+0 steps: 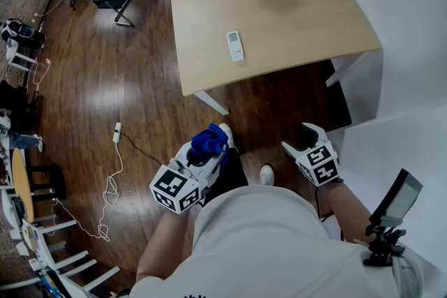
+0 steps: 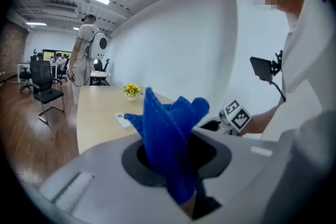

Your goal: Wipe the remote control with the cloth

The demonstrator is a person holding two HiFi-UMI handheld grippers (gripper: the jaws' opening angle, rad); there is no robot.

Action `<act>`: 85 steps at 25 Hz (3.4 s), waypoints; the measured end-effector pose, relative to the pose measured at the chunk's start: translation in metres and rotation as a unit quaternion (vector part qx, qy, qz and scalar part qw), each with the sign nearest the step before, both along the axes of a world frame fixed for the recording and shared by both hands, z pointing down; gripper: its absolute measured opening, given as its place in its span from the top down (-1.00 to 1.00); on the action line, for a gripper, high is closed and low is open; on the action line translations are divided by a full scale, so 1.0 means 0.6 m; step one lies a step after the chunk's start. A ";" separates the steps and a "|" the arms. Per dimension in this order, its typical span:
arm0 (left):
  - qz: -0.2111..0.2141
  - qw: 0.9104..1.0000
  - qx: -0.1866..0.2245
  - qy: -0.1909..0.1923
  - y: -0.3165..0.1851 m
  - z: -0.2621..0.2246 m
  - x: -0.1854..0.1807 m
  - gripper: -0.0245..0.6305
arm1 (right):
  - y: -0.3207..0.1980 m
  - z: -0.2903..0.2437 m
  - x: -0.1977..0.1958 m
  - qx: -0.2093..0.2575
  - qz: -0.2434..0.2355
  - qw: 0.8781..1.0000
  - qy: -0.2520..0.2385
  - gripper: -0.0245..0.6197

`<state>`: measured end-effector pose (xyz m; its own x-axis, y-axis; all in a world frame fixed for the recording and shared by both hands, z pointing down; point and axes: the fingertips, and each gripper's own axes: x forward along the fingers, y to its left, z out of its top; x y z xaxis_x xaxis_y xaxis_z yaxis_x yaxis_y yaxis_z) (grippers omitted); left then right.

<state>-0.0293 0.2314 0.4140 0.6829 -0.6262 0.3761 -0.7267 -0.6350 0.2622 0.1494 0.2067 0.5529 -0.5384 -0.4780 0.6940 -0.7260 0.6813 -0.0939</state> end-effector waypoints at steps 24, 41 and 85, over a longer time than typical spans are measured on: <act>0.093 0.994 -0.030 0.042 -0.397 0.056 -0.184 0.59 | -0.462 0.070 -0.270 -0.020 0.034 0.997 0.061 -0.06; 0.075 0.993 -0.089 0.015 -0.450 0.076 -0.228 0.59 | -0.602 0.221 -0.334 -0.010 0.177 0.983 0.034 -0.22; 0.316 0.936 0.154 -0.025 -0.654 -0.152 0.043 0.59 | -0.590 -0.227 -0.357 0.041 -0.454 0.890 -0.028 0.10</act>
<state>-0.0035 -0.1610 0.3225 0.9400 -0.1875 0.2849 -0.1873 -0.9819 -0.0282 -0.0646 -0.1471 0.4165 -0.7607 0.1231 0.6373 0.1303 0.9908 -0.0359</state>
